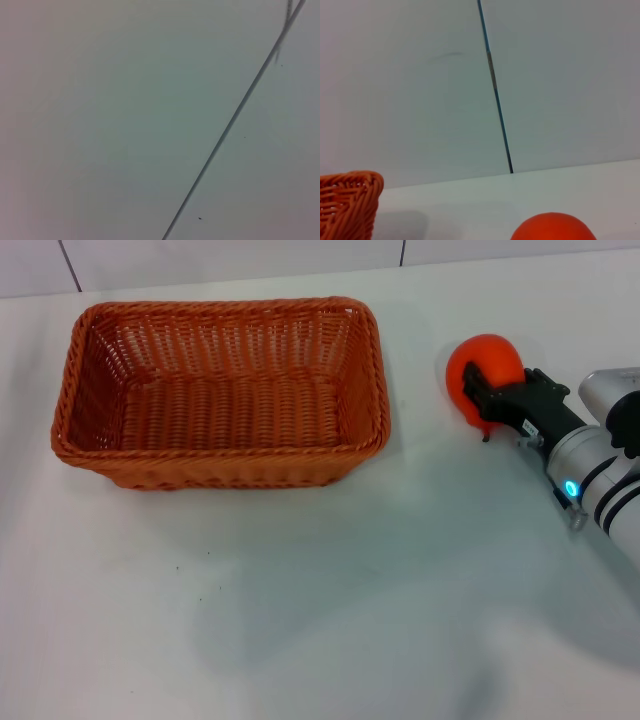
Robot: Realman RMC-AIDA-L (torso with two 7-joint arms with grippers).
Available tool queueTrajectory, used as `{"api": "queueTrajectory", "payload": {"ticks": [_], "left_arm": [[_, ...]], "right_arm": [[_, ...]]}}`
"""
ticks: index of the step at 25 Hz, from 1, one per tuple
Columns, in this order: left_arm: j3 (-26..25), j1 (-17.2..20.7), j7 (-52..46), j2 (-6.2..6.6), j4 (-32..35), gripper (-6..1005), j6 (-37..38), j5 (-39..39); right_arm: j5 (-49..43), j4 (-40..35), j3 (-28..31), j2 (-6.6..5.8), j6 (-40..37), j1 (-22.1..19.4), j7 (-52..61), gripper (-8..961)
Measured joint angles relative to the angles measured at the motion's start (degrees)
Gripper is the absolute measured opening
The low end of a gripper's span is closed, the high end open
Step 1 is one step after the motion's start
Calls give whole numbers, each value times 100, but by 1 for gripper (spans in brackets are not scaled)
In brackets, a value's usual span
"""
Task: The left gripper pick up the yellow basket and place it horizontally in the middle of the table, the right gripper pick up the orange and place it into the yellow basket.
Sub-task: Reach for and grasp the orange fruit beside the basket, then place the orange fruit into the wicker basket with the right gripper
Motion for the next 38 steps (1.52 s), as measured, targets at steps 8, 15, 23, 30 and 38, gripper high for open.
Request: {"api": "queueTrajectory", "payload": {"ticks": [8,15,23,30,38], "left_arm": [[-15,27,186,1,-9,891,-216,-112],[-17,62,432,17,-147,892,-675,-378],[-18,39,695,11,-164,891,-1276,-381],[0,43,706,2,-185,892,-1526,-381],[28,41,752,2,-287,891,-1532,-381]], "right_arm": [[-2,40,29,1,-595,-36,3,567],[-18,404,119,-27,-1673,-44,73,533],[-376,831,-468,-21,-1659,322,185,447],[-449,960,-1413,2,-1454,882,297,387],[-448,988,-1700,3,-1485,1009,368,340]]}}
